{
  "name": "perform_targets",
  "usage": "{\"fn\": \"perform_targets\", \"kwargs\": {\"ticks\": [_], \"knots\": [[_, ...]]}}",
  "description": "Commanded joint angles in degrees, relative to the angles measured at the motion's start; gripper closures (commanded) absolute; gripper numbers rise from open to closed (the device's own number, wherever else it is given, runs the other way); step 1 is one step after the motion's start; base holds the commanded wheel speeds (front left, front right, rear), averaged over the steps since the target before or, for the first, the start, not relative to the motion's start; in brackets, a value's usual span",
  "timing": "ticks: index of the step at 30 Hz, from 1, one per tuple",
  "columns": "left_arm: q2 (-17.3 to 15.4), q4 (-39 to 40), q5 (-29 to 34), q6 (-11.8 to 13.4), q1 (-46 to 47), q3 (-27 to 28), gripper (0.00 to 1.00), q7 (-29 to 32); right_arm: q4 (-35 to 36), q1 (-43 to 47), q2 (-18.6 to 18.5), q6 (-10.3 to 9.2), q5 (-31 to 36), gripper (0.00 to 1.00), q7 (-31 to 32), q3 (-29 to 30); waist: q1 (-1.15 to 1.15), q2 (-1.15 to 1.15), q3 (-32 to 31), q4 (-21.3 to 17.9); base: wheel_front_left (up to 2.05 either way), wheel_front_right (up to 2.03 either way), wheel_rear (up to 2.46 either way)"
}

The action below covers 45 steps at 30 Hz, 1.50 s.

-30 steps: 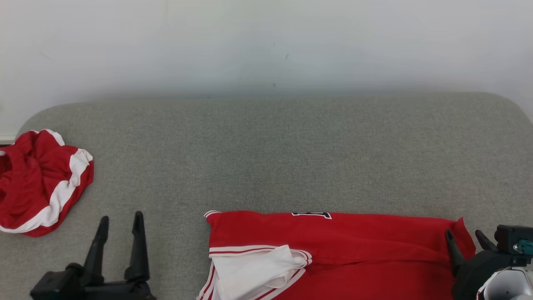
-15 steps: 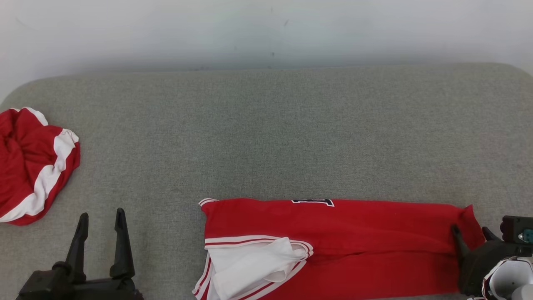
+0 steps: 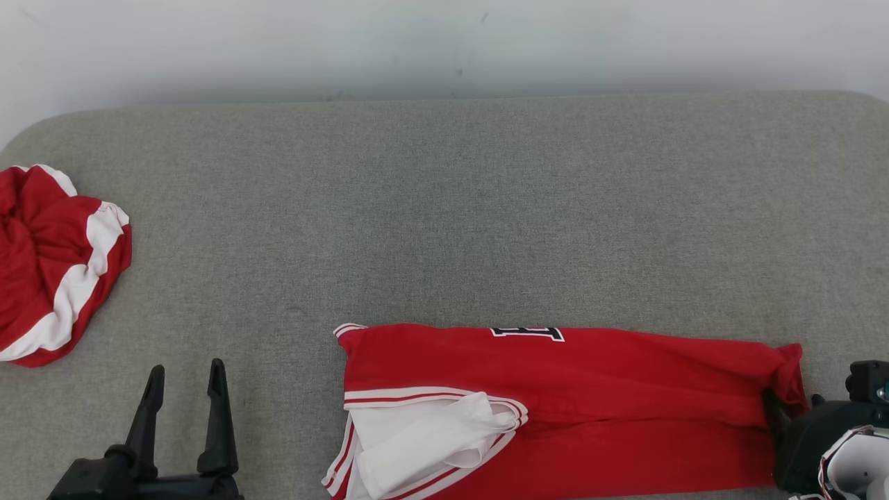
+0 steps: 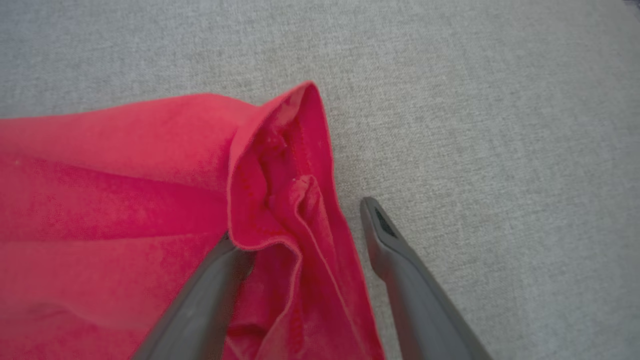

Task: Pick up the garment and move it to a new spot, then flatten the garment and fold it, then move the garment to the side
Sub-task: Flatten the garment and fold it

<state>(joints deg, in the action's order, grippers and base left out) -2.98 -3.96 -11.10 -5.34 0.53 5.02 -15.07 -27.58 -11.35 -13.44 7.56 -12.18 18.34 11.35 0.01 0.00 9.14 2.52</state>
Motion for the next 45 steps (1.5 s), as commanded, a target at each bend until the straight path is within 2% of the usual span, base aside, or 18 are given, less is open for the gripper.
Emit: {"fn": "perform_targets", "kwargs": {"ticks": [1,5,6,8,10,17,22,28,31,37,45], "knots": [[0.1,0.2,0.2,-0.1,-0.7,0.0,0.0,-0.1,-0.9,-0.1,-0.2,-0.17,-0.6,0.0,0.8,0.2,-0.01,0.0,0.2,0.1,0.0,0.0,0.0],[0.1,0.5,0.2,0.1,-1.0,-0.3,0.0,-0.1,-2.9,-1.3,-0.1,-0.17,-2.7,0.0,5.2,-2.0,-0.01,0.0,0.7,0.2,0.0,0.0,0.0],[0.1,0.6,0.1,0.2,-1.0,-0.4,0.0,-0.1,-3.1,-1.4,-0.3,-0.17,-3.2,0.51,6.0,-2.6,-0.01,0.0,0.7,0.2,0.0,0.0,0.0],[0.1,0.6,-0.2,0.4,-1.1,-0.5,0.0,-0.1,-3.1,-1.7,-0.9,-0.17,-4.2,1.0,6.9,-3.2,-0.01,0.0,0.6,0.2,0.0,0.0,0.0],[0.1,0.6,-0.5,0.7,-1.2,-0.7,0.0,-0.1,-2.7,-2.1,-1.8,-0.18,-4.4,1.0,7.3,-3.3,-0.01,0.0,0.6,0.1,0.0,0.0,0.0],[0.1,0.8,-1.1,1.6,-2.0,-1.3,0.0,-0.1,-0.3,-5.6,-3.1,-0.18,-2.0,1.0,6.2,2.1,-0.01,0.0,-0.2,-0.6,0.0,0.0,0.0],[0.1,0.8,-1.2,2.0,-2.2,-1.8,0.0,-0.1,1.9,-5.5,-4.7,-0.18,3.1,1.0,7.5,7.7,-0.01,0.0,-1.0,-0.7,0.0,0.0,0.0],[0.1,0.6,-1.5,2.5,-2.2,-2.6,0.0,-0.1,6.1,-3.6,-3.8,-0.17,10.7,1.0,9.6,17.0,-0.01,0.0,-1.9,-0.5,0.0,0.0,0.0],[0.1,0.6,-1.9,2.8,-2.5,-2.8,0.0,-0.1,9.4,-2.5,-2.6,-0.17,12.9,1.0,11.8,18.8,-0.01,0.0,-2.5,-0.5,0.0,0.0,0.0],[0.1,0.3,-2.4,3.2,-3.4,-2.8,0.0,-0.1,16.1,-0.3,0.6,-0.17,11.6,1.0,15.6,15.2,-0.01,0.0,-4.0,-0.8,0.0,0.0,0.0],[0.1,-0.1,-2.8,3.4,-4.3,-3.0,0.0,-0.1,26.8,3.1,4.9,-0.16,3.2,1.0,22.3,-1.0,-0.01,0.0,-6.3,-0.7,0.0,0.0,0.0]]}}
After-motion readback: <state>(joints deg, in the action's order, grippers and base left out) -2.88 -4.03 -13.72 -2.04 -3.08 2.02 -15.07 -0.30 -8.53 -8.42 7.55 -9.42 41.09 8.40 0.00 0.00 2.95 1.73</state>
